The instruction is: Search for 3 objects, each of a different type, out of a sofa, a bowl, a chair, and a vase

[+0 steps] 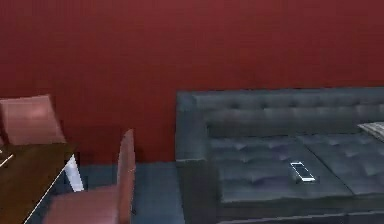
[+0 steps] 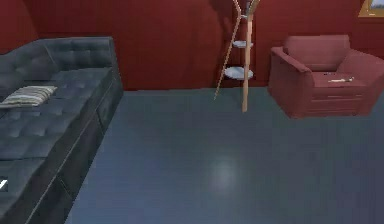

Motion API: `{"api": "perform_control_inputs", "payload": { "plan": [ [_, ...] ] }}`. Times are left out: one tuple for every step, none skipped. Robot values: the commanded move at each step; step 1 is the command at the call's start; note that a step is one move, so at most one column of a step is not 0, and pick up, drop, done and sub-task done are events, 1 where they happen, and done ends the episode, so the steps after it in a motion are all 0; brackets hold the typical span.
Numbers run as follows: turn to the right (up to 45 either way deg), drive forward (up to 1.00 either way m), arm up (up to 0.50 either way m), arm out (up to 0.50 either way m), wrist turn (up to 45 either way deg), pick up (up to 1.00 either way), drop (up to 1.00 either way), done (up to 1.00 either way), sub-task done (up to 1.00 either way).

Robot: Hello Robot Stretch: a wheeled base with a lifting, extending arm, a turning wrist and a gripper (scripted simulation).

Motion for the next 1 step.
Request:
{"api": "perform_control_inputs", "payload": {
  "plan": [
    [42.0, 0.0, 0.0, 0.0, 0.0, 0.0, 0.0, 0.0, 0.0]
  ]
}}
